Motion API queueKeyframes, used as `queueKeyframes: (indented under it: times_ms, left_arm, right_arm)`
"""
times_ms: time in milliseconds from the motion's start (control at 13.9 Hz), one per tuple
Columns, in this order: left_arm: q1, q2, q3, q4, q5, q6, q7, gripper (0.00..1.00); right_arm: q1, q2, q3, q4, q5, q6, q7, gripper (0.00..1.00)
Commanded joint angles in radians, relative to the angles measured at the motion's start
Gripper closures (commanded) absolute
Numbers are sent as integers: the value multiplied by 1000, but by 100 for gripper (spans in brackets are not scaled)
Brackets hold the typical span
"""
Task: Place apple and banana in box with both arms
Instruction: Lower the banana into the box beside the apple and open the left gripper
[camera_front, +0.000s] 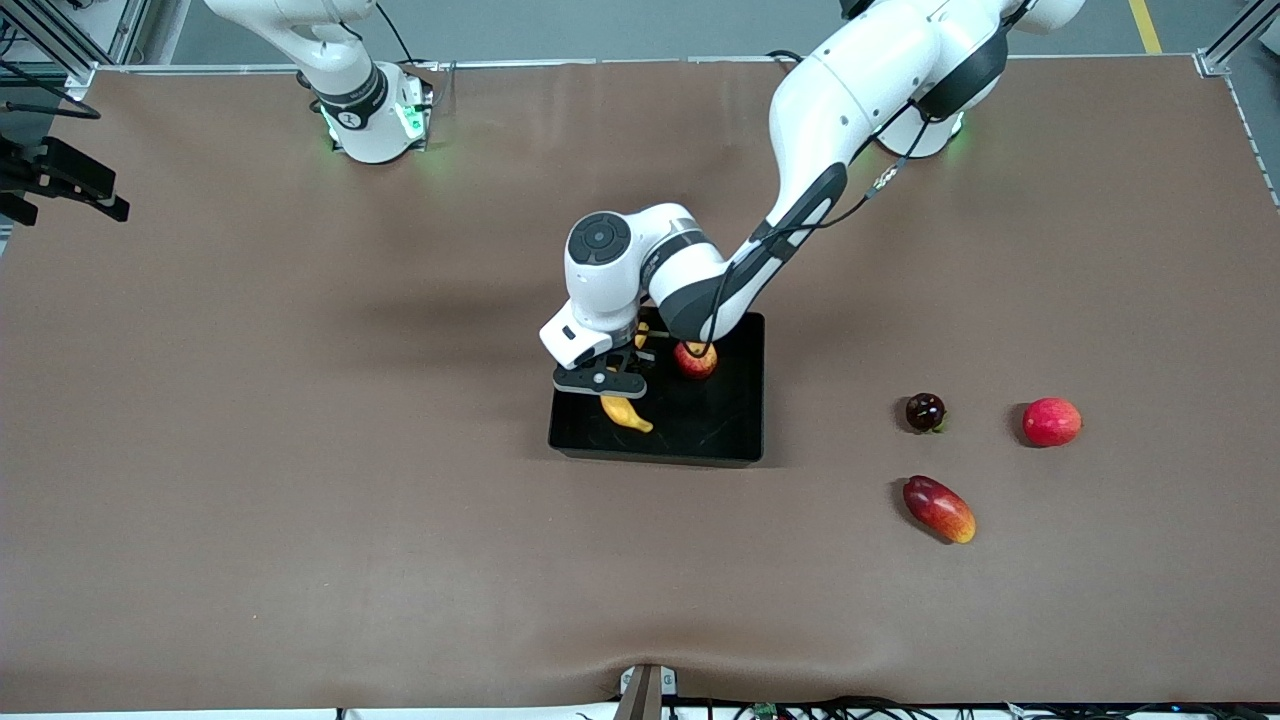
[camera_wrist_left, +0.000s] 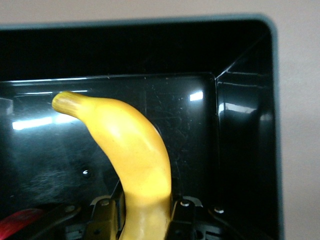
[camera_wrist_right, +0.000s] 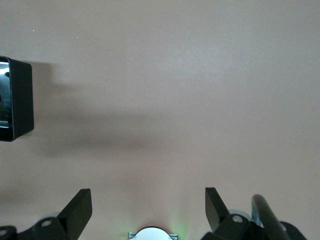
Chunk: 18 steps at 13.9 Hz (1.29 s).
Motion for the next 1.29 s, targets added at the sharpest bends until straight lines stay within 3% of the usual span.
queueKeyframes:
  times_ms: [0,431,503,575,935,1222]
  left_arm:
    - [-19,46,17,41,-17,19,26,100]
    - [-14,55,22,21,-21,35,25,100]
    - [-10,55,22,20,-20,33,28,65]
    - [-7,54,23,14,-12,33,28,1]
    - [0,-14,22,15,-9,-8,20,0]
    - [61,-144,14,15,-17,-169,22,0]
  right_arm:
    - [-17,-12,7,-8,11,-7,-1,0]
    - [-21,-12,8,-10,11,-8,-1,0]
    - [-21,-12,8,-8,11,-8,-1,0]
    - [-21,-12,8,-8,11,-8,-1,0]
    - [-24,-12,8,-10,11,-9,-1,0]
    - [-26,-12,8,-10,11,-8,-1,0]
